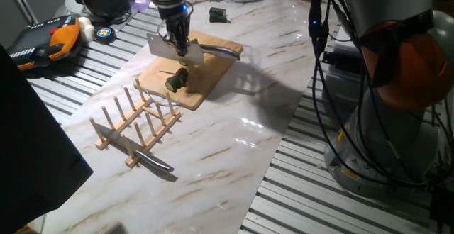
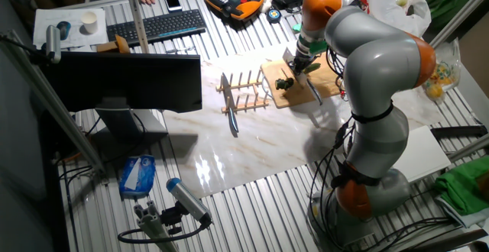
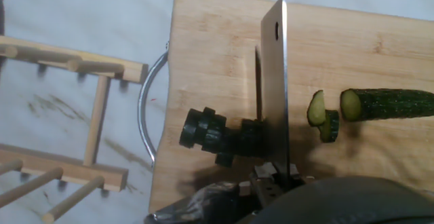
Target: Cut the cucumber into segments
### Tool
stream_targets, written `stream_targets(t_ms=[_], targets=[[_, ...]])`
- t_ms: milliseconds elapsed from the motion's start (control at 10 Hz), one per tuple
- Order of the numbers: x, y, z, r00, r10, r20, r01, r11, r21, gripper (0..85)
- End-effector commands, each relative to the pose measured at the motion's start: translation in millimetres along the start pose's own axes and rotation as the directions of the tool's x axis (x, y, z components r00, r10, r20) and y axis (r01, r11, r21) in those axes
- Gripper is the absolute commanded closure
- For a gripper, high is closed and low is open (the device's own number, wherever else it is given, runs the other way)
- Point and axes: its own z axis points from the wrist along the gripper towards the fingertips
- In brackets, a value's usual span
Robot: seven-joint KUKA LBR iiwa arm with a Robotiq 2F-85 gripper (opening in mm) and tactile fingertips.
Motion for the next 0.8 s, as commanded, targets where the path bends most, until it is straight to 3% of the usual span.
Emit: stream_targets(t_ms=[0,300,700], targets=[[0.0,0.0,0.1,1.0,0.016,0.003,-0.016,1.0,0.0,84.3],[0.0,0.0,0.1,0.997,0.082,-0.006,-0.082,0.997,0.012,84.3],[0.0,0.0,0.1,0.992,0.12,-0.041,-0.121,0.993,-0.009,84.3]])
